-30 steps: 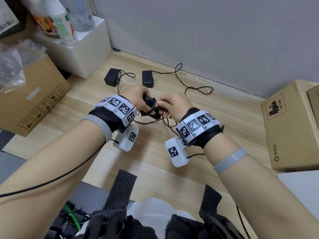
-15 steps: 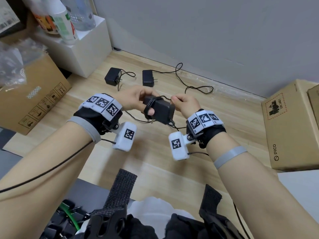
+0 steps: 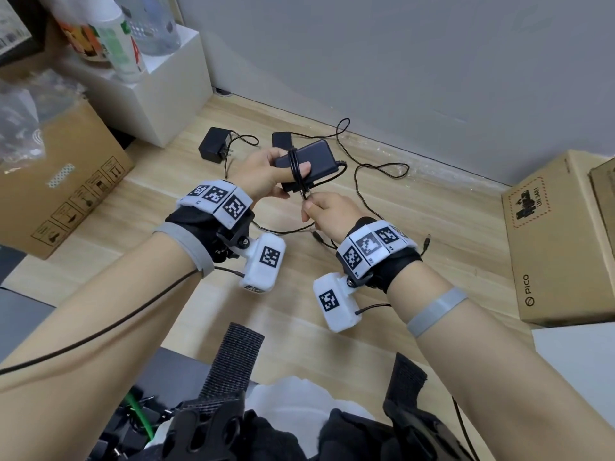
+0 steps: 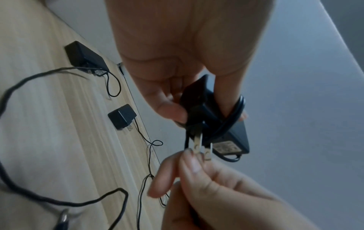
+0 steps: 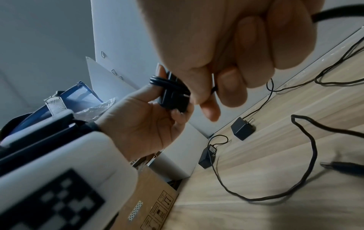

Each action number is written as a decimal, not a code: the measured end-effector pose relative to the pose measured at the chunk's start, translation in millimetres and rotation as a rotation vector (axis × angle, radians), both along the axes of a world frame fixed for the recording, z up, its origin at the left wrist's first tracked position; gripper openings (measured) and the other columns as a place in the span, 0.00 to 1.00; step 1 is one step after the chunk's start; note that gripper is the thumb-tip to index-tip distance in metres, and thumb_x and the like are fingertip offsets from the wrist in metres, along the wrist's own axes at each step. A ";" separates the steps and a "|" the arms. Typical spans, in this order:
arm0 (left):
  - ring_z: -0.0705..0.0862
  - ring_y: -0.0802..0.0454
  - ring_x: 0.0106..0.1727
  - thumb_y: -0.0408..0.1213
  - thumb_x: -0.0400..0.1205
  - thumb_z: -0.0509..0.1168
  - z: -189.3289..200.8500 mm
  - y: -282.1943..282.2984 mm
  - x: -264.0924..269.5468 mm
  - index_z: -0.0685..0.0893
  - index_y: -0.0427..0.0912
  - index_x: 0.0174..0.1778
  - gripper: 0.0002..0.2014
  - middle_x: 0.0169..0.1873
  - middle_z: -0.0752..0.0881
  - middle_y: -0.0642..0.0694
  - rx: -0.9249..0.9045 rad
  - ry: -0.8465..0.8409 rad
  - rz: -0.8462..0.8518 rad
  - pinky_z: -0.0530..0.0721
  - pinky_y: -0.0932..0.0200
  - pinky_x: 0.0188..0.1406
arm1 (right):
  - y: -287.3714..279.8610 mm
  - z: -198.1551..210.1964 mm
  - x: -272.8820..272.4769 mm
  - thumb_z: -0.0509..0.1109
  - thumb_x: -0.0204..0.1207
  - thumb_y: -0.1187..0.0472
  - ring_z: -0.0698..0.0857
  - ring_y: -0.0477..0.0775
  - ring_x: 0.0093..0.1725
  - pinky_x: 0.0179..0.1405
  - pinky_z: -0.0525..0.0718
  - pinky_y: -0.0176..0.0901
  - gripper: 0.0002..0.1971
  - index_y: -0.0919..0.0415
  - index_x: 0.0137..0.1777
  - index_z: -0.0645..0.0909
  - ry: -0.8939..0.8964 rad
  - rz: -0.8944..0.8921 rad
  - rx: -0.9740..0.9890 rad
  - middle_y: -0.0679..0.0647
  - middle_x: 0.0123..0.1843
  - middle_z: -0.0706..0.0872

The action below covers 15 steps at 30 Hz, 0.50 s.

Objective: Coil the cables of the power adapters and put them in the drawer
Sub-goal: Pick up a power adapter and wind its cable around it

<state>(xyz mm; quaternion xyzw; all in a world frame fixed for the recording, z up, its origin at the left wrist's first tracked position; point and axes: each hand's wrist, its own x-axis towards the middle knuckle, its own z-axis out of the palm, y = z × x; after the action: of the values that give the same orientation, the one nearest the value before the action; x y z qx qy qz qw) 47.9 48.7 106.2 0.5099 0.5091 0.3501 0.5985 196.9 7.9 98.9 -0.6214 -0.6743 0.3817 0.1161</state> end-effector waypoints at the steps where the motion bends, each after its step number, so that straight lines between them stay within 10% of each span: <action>1: 0.83 0.56 0.34 0.35 0.77 0.69 -2.2 2.1 -1.1 0.79 0.36 0.51 0.10 0.37 0.81 0.47 0.007 0.024 0.013 0.79 0.68 0.26 | -1.3 0.7 -0.5 0.56 0.82 0.56 0.81 0.57 0.45 0.51 0.78 0.48 0.16 0.52 0.34 0.77 0.003 0.021 -0.010 0.48 0.35 0.78; 7: 0.81 0.54 0.34 0.38 0.71 0.75 -12.7 2.4 -0.9 0.76 0.48 0.38 0.12 0.36 0.80 0.50 0.151 0.325 -0.013 0.80 0.63 0.27 | -4.8 2.9 -1.4 0.59 0.81 0.56 0.78 0.52 0.42 0.41 0.72 0.42 0.13 0.53 0.37 0.81 -0.031 0.074 -0.008 0.44 0.32 0.76; 15: 0.79 0.50 0.37 0.36 0.66 0.79 -13.9 -2.8 -7.1 0.80 0.45 0.45 0.16 0.36 0.81 0.49 0.163 0.635 -0.218 0.75 0.62 0.30 | 2.0 24.3 4.3 0.72 0.71 0.47 0.82 0.53 0.43 0.44 0.79 0.47 0.10 0.45 0.31 0.78 -0.142 0.067 0.188 0.47 0.35 0.82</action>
<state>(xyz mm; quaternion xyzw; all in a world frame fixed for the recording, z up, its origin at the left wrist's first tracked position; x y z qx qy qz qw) 40.9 45.9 92.4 0.6909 0.5831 0.1475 0.4011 201.2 9.8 123.2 -0.6105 -0.7340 0.2753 0.1130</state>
